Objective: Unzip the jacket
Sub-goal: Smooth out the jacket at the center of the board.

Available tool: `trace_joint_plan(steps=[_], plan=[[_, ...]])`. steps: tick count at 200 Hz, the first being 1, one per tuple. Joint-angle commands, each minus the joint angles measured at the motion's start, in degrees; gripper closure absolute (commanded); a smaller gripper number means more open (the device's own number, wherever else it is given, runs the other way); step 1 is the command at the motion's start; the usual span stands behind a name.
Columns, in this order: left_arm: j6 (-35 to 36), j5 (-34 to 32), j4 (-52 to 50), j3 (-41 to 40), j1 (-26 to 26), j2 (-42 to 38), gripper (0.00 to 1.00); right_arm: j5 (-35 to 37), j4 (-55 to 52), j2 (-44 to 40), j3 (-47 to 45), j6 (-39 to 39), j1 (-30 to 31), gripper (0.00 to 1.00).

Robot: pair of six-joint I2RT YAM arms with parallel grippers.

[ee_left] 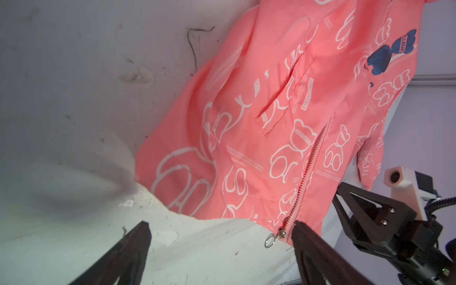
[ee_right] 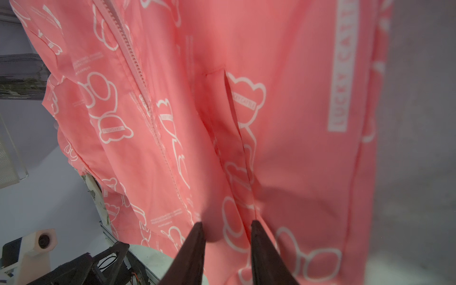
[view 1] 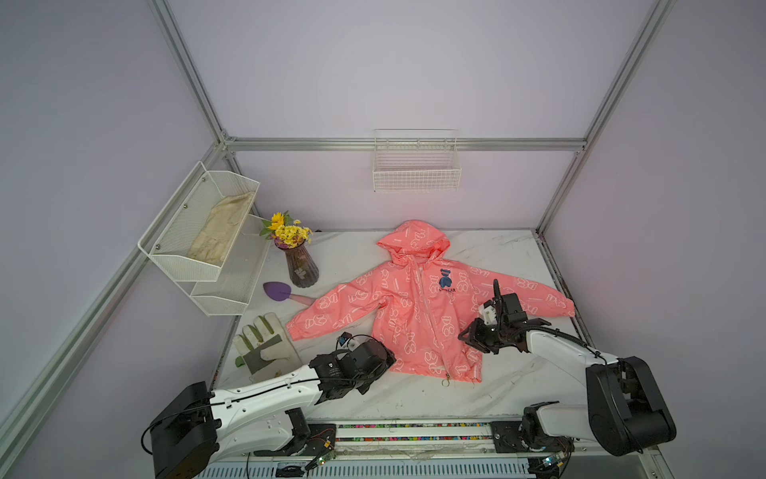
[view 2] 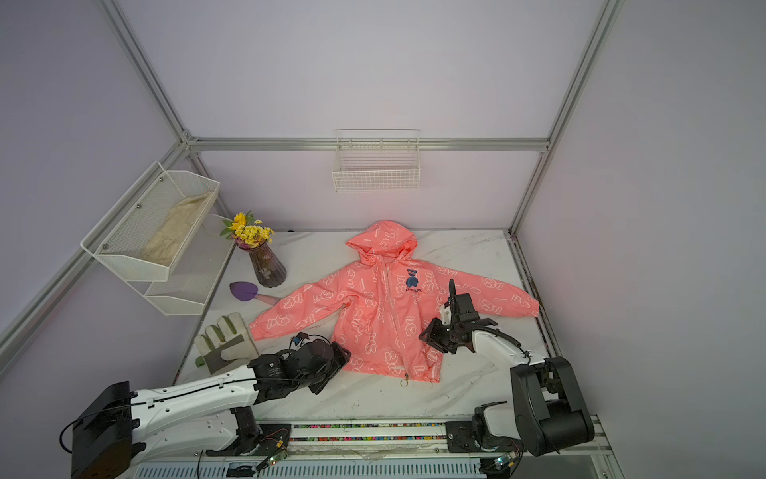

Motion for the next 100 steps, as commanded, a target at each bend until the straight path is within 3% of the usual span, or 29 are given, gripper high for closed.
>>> trace_joint_plan(steps=[1, 60, 100], plan=[[-10.98, -1.22, 8.70, -4.56, -0.87, 1.18, 0.12, 0.59, 1.36, 0.17, -0.87, -1.53, -0.28, 0.66], [-18.13, -8.77, 19.91, -9.37, -1.72, 2.00, 0.34, 1.03, 1.52, -1.56, -2.38, -2.11, -0.28, 0.67], [-18.72, -9.15, 21.99, -8.86, -1.72, 4.04, 0.44, 0.92, 1.62, -0.75, -1.98, -2.81, -0.33, 0.68]])
